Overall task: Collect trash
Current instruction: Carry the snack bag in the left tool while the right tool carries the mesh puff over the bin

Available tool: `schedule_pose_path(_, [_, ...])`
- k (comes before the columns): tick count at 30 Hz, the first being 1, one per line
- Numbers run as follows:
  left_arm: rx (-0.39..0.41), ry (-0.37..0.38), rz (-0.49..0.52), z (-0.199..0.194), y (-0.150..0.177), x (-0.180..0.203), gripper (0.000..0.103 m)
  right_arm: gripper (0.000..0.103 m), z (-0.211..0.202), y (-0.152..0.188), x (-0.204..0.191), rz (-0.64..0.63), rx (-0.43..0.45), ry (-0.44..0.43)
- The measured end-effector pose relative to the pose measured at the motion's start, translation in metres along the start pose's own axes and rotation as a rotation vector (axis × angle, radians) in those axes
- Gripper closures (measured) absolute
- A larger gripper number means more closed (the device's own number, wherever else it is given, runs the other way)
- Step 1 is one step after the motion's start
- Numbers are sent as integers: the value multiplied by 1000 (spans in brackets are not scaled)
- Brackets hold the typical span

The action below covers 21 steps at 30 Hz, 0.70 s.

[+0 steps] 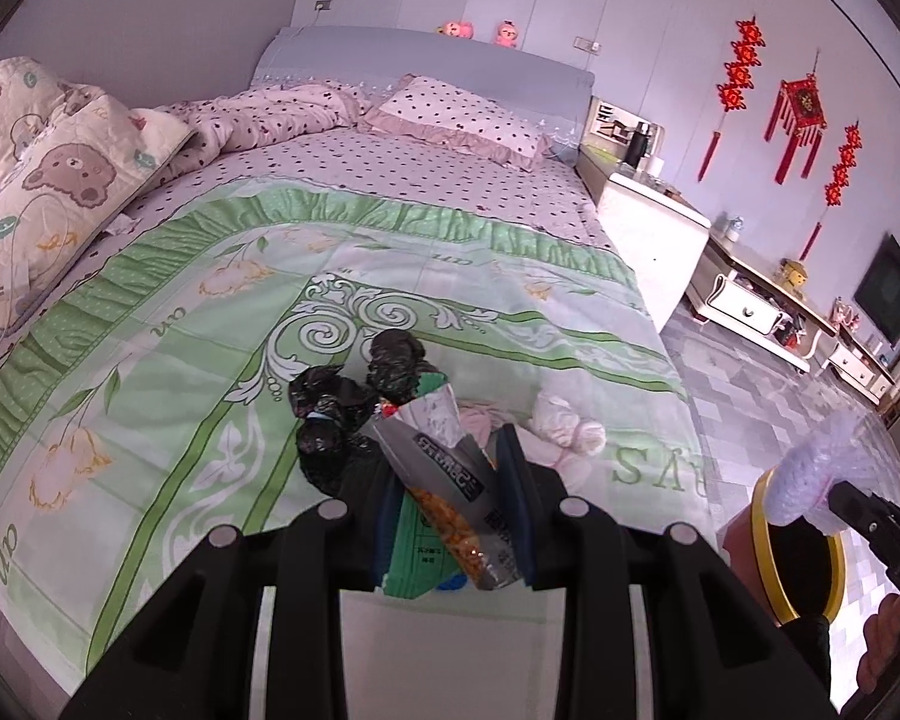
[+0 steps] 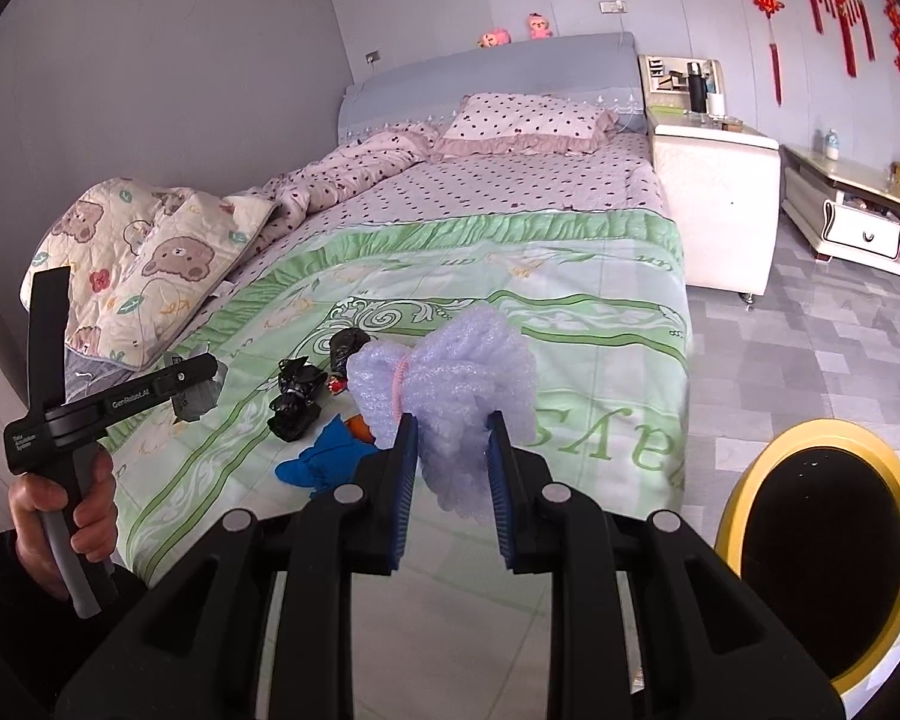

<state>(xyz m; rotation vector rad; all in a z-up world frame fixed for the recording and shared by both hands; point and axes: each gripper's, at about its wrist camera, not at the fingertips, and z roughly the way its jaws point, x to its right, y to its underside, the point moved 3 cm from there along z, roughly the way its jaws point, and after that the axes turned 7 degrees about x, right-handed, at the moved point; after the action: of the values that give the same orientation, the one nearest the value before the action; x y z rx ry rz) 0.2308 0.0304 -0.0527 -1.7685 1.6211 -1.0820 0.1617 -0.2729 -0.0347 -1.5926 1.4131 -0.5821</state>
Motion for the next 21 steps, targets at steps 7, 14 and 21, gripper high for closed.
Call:
schedule_pose_path(7, [6, 77, 52, -5, -6, 51, 74, 81, -23, -6, 33, 16, 33, 56])
schedule_pose_path(14, [-2, 148, 114, 0, -6, 102, 74, 81, -42, -10, 66, 48, 59, 108])
schedule_pose_path(21, [-23, 207, 179, 9, -4, 153, 74, 81, -62, -8, 101, 76, 71, 160])
